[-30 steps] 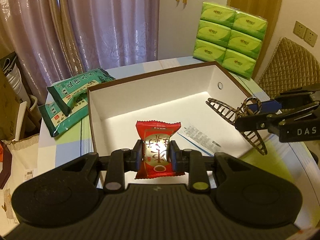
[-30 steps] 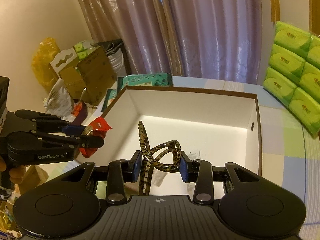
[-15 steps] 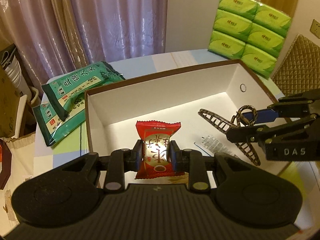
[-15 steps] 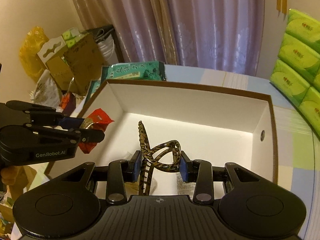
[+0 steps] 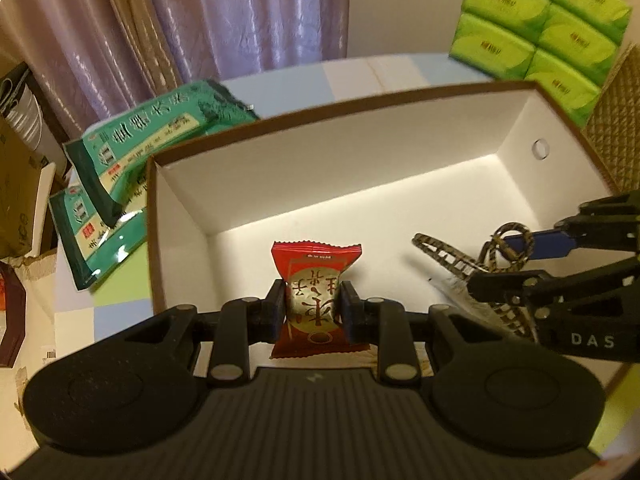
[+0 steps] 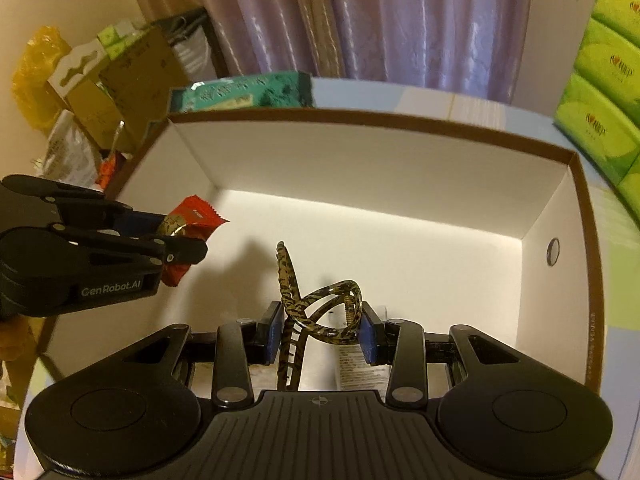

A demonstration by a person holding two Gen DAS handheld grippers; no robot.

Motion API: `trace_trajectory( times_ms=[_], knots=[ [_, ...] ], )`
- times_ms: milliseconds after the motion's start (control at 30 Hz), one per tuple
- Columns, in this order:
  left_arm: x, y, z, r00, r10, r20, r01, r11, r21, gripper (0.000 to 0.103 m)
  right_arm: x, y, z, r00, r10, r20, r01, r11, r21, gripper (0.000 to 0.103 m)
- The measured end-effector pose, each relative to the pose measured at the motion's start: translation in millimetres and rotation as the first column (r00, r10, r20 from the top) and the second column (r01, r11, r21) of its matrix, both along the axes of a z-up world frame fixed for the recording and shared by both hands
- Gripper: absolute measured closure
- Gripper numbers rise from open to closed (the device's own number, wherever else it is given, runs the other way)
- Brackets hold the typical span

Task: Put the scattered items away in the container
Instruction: 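Carry the red packet and leopard clip into the box and open both tools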

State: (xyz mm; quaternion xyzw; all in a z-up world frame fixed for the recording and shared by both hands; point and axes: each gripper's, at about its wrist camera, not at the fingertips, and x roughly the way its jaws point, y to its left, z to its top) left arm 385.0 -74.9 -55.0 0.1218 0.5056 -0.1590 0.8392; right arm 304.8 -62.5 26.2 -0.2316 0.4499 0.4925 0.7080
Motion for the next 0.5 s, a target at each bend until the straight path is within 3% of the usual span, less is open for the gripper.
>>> trace_trajectory(
  times_ms=[333,500],
  knots=[
    [19,-5,-34,0.999,0.011,-0.051,-0.007,0.997,0.08,0.08,7,6,-15,1.0,-0.01,-0.019,0.009,0.999,-0.04,0.067],
    [20,-3,-36,0.998,0.006,-0.055,-0.002,0.997,0.077,0.076,8,9,-16,1.0,-0.005,-0.024,0.004,0.999,-0.047,0.067]
  ],
)
